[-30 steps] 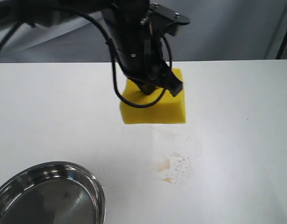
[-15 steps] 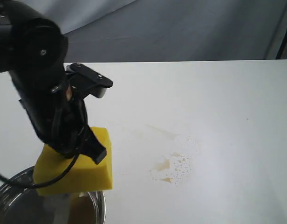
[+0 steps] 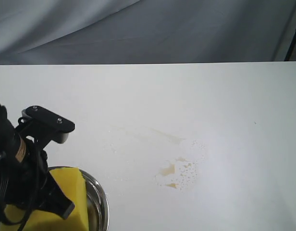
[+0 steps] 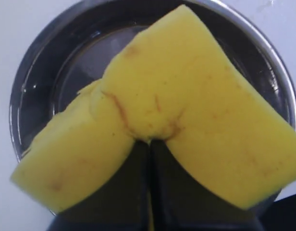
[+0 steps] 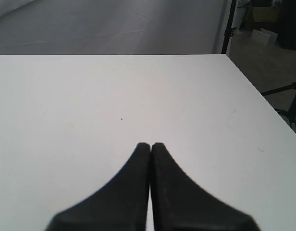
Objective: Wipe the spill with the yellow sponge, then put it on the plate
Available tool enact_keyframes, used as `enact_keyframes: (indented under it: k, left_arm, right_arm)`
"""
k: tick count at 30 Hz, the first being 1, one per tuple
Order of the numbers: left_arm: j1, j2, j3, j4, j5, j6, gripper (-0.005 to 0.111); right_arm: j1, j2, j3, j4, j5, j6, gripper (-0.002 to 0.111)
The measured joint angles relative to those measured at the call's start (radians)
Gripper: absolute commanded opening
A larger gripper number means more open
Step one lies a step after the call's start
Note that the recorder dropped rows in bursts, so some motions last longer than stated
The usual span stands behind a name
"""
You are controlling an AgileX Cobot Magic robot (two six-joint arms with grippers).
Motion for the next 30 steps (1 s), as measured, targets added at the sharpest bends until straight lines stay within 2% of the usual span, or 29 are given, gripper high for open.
enact_keyframes:
  k: [5,9,13,17,20,24,26,29,30]
  left_arm:
    - [0.0,-0.002,0.111,-0.002,-0.154,-0.026,0.0]
    - [0.0,-0.002,0.171,-0.002,-0.236,-0.031,0.006]
    - [0.0,-0.002,0.18,-0.002,-0.26,-0.053,0.024]
    - [0.0,-0.002,0.18,-0.002,-0.273,-0.055,0.047]
    - [0.0,-0.002,0.18,-0.002,-0.274,-0.055,0.053]
    - [0.0,-0.002,0.126,-0.002,-0.271,-0.057,0.047]
    - [0.0,0.0,0.069,0.004,-0.268,-0.075,0.032]
    - [0.0,0.001,-0.026,0.074,-0.28,-0.144,0.002]
    - [0.004,0.004,-0.06,0.116,-0.277,-0.16,0.001]
  right_arm:
    - [0.0,0.0,0.0,0.0,0.0,0.0,0.0]
    - [0.0,0.0,0.0,0.0,0.0,0.0,0.0]
    - [0.0,0.0,0.0,0.0,0.0,0.0,0.0]
    - [0.0,0.0,0.0,0.0,0.0,0.0,0.0]
    - [0.0,0.0,0.0,0.0,0.0,0.0,0.0]
    - [0.0,0.0,0.0,0.0,0.0,0.0,0.0]
    - [0.0,0.0,0.0,0.0,0.0,0.0,0.0]
    - [0.0,0.0,0.0,0.0,0.0,0.0,0.0]
    - [0.0,0.0,0.0,0.0,0.0,0.0,0.0]
